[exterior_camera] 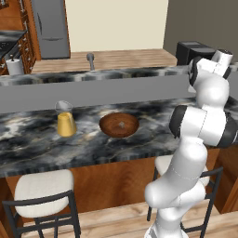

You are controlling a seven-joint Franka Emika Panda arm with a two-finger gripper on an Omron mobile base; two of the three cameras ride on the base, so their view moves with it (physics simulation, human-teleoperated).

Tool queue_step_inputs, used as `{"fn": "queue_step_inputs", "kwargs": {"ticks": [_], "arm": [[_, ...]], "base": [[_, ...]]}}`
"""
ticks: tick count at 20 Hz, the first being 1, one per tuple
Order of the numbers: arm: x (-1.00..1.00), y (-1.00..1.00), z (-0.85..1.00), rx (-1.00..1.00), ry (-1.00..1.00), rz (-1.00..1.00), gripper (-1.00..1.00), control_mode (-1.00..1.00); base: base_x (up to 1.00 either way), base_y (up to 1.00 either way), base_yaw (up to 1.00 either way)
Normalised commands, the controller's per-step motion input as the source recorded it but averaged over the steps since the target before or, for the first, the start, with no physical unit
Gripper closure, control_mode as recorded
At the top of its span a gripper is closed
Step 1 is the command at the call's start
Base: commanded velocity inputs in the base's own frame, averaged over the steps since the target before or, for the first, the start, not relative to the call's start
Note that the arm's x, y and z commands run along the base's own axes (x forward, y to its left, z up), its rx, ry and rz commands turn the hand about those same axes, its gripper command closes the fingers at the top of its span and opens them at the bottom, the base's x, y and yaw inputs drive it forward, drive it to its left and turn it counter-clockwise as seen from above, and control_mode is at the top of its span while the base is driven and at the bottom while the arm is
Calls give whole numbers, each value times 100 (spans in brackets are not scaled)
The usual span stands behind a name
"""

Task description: There are two ice cubes in the ice bowl. Place both ice cubes in the glass cup.

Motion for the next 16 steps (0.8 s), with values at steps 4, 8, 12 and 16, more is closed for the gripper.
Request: {"fn": "queue_step_inputs", "kwargs": {"ticks": [4,8,12,16], "arm": [[0,0,0,0,0,0,100,-100],[4,0,-2,0,0,0,100,-100],[21,0,-16,-3,0,0,100,-100],[19,0,-22,-4,0,0,100,-100]], "base": [[0,0,0],[0,0,0],[0,0,0],[0,0,0]]}}
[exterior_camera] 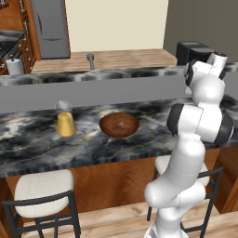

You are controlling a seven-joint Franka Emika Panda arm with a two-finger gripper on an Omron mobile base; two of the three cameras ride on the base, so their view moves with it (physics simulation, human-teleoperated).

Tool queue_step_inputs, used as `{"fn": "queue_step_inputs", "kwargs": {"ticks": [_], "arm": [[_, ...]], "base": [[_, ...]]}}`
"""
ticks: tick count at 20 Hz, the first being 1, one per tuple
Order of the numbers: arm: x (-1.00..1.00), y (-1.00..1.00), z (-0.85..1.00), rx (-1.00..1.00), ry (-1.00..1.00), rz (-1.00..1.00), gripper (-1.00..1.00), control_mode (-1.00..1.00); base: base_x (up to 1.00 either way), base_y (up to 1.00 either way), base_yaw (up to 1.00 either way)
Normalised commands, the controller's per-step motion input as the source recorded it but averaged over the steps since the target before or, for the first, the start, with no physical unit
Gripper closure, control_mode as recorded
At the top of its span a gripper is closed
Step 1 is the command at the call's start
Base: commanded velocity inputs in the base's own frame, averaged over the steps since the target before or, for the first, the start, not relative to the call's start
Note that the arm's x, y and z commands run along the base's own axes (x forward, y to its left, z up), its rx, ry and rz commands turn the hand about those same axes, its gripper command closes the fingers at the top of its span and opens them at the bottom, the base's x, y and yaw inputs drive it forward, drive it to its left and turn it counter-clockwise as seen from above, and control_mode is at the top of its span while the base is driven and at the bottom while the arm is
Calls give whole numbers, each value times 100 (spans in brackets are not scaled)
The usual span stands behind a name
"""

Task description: There are two ice cubes in the ice bowl. Place both ice cubes in the glass cup.

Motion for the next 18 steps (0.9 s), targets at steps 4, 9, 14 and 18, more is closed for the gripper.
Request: {"fn": "queue_step_inputs", "kwargs": {"ticks": [4,9,14,18], "arm": [[24,0,-29,-2,0,0,100,-100],[14,0,-42,0,0,0,100,-100],[7,0,-26,0,0,0,100,-100],[6,0,-21,-2,0,0,100,-100]], "base": [[0,0,0],[0,0,0],[0,0,0],[0,0,0]]}}
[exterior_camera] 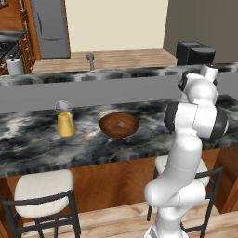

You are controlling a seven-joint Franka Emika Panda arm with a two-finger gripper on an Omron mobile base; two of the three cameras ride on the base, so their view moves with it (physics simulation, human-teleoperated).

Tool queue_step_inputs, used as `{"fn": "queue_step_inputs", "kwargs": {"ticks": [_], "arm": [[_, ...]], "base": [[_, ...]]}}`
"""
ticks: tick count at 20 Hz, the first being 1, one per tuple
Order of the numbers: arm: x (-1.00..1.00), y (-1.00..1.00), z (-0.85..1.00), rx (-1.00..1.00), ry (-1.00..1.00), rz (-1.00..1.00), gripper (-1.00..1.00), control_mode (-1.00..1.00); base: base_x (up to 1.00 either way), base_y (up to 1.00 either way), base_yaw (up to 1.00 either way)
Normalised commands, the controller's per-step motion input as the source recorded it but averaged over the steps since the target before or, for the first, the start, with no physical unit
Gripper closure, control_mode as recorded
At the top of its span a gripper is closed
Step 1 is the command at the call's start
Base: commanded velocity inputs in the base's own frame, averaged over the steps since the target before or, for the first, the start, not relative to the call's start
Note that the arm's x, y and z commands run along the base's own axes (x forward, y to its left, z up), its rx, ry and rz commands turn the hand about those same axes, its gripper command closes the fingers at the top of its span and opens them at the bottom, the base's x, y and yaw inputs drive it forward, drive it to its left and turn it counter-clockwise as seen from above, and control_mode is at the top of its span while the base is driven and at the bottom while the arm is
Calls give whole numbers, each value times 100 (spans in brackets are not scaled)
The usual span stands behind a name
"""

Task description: There are two ice cubes in the ice bowl. Place both ice cubes in the glass cup.

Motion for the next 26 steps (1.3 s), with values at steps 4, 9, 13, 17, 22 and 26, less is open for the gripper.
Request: {"fn": "queue_step_inputs", "kwargs": {"ticks": [4,9,13,17,22,26], "arm": [[0,0,-26,0,0,0,100,-100],[0,0,-26,0,0,0,100,-100],[3,0,-18,0,0,0,100,-100],[15,0,-6,0,0,0,100,-100],[19,0,-7,0,0,0,100,-100],[17,0,-7,0,0,0,100,-100]], "base": [[0,0,0],[0,0,0],[0,0,0],[0,0,0],[0,0,0],[0,0,0]]}}
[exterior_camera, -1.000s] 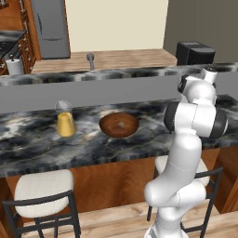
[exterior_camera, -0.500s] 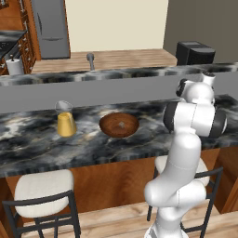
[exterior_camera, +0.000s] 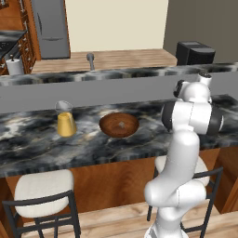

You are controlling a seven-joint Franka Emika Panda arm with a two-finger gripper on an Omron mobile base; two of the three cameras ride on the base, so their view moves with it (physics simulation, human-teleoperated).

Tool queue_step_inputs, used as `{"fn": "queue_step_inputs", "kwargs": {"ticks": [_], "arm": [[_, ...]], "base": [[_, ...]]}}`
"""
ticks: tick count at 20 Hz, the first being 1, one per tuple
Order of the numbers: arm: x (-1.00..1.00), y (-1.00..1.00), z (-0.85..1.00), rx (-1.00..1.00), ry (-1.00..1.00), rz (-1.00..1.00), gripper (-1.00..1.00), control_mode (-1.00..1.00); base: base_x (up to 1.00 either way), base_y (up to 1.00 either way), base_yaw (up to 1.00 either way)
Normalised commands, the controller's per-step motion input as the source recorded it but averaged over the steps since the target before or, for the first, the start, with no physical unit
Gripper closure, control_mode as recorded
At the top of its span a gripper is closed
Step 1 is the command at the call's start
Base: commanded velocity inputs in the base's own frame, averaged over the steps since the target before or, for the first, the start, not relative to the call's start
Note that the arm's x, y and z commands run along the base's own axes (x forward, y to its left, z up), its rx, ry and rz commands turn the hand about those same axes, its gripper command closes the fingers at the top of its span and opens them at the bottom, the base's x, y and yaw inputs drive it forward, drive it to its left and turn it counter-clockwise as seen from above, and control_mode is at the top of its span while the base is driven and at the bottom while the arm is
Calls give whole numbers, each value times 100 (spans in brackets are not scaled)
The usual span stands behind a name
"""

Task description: There are two ice cubes in the ice bowl. Place both ice cubes in the glass cup.

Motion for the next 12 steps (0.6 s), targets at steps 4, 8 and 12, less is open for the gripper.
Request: {"fn": "queue_step_inputs", "kwargs": {"ticks": [4,8,12], "arm": [[7,0,-11,0,0,0,100,-100],[7,0,-18,0,0,0,100,-100],[9,0,-20,-1,0,0,100,-100]], "base": [[0,0,0],[0,0,0],[0,0,0]]}}
